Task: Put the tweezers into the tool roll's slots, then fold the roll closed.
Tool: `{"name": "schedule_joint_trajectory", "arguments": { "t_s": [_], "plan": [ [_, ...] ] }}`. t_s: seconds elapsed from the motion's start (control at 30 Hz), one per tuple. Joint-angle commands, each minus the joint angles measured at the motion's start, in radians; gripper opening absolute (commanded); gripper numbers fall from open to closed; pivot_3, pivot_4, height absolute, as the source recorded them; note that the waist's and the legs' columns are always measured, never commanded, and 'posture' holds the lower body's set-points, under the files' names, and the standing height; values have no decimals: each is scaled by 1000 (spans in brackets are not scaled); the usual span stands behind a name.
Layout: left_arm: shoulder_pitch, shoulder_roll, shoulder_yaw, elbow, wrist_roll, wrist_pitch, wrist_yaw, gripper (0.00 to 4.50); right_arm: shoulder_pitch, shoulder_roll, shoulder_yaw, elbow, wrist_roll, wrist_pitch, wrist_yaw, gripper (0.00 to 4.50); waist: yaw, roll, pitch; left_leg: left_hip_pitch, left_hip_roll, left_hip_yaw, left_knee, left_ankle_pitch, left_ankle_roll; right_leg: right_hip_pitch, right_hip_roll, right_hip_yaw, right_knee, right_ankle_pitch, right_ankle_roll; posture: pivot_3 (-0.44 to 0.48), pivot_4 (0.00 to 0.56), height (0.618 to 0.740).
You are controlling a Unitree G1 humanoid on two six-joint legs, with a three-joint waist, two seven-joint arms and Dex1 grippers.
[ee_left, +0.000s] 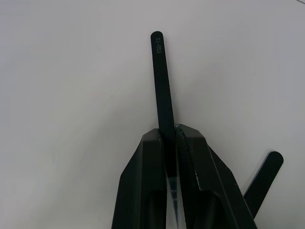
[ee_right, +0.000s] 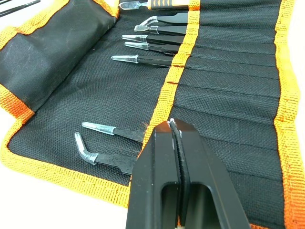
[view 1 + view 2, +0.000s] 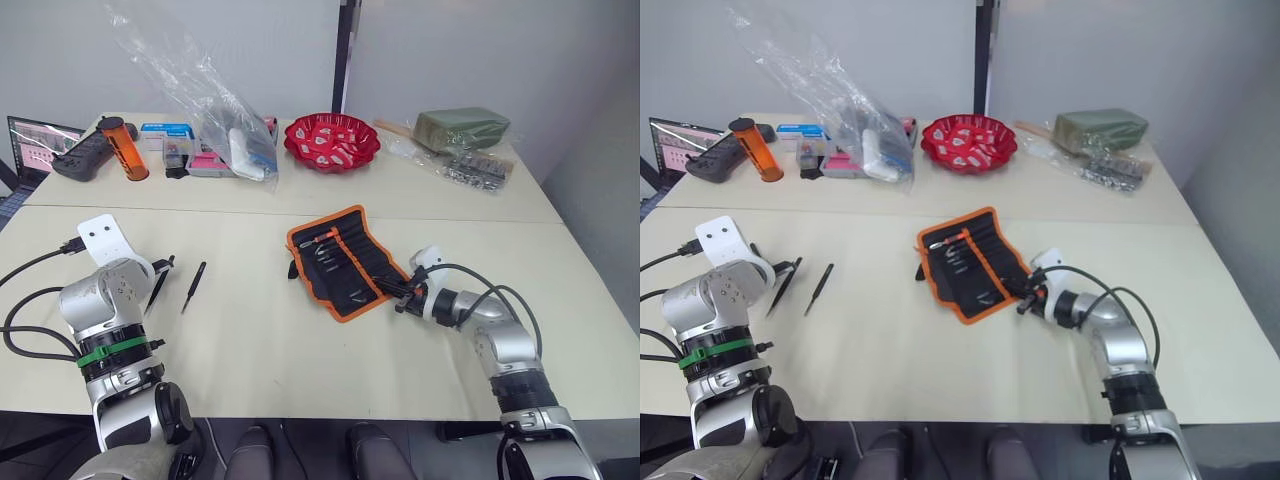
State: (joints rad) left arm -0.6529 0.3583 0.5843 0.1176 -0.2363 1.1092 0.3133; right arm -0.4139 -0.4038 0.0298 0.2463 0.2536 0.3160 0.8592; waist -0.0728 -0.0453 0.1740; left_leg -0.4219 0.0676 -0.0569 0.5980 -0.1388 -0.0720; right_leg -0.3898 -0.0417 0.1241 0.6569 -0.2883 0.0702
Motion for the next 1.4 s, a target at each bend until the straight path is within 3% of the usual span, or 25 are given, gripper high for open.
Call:
{"name": "schedule_joint_trajectory", "arguments": {
  "t_s": [0.03, 0.13, 0.4, 0.5, 0.67, 0.83, 0.97, 1.1, 1.4],
  "plan": [
    [24, 56, -8, -34, 24, -36, -31, 32, 6, 9, 24, 2, -7, 3, 4, 0, -2, 0, 0, 0, 0, 0, 0, 0, 0, 0, 0, 0, 0, 0, 0, 0, 150, 729],
    [53, 108, -46, -84, 25, -58, -91, 32, 8, 11, 23, 3, -8, 2, 4, 0, -4, -1, 0, -1, 0, 0, -1, 0, 0, -1, 0, 0, 0, 0, 0, 0, 150, 729],
    [165, 300, -153, -266, -144, -172, -574, 32, 17, 18, 17, 2, -8, -2, -3, 0, 0, -1, 1, -1, 0, 0, -1, 0, -1, -1, 0, 0, -1, 0, 0, 0, 150, 729],
    [176, 403, -234, -273, -161, -194, -729, 32, 27, 19, 13, -5, -7, -5, -9, 0, -1, -1, 1, -1, 0, 0, -2, 0, -1, -2, 0, 0, -1, 0, -1, 0, 150, 729],
    [128, 481, -383, -300, -242, -181, -967, 32, 35, 29, 3, -12, -4, -12, -32, 0, 2, -1, 1, -1, 0, 1, -2, 0, 0, -2, 0, 0, -2, 0, -1, 0, 150, 729],
    [34, 483, -577, -320, -241, -237, -1147, 32, 33, 42, -9, -14, -9, -17, -64, 0, 1, -1, 1, -2, 0, 1, -2, 0, 0, -2, 0, 0, -2, 0, -1, 0, 150, 729],
    [-51, 443, -718, -283, -183, -294, -1209, 32, 57, 51, -1, -50, -13, -13, -84, 0, 0, 0, 2, -2, 1, 1, -2, 0, 0, -3, 0, 1, -2, 0, -1, 0, 150, 729],
    [-174, 423, -867, -216, -161, -185, -1298, 32, 82, 59, 7, -77, -22, -12, -113, 0, 3, 0, 2, -3, 0, 1, -2, 0, 0, -3, 0, 0, -2, 0, -1, 0, 150, 729],
    [-460, 199, -1055, 148, -26, -162, -1343, 32, 134, 82, 7, -125, -23, -9, -174, 0, 0, 0, 2, -4, 0, 1, -1, 0, 0, -4, 0, 1, -1, -1, 0, 0, 150, 729]
  ]
}}
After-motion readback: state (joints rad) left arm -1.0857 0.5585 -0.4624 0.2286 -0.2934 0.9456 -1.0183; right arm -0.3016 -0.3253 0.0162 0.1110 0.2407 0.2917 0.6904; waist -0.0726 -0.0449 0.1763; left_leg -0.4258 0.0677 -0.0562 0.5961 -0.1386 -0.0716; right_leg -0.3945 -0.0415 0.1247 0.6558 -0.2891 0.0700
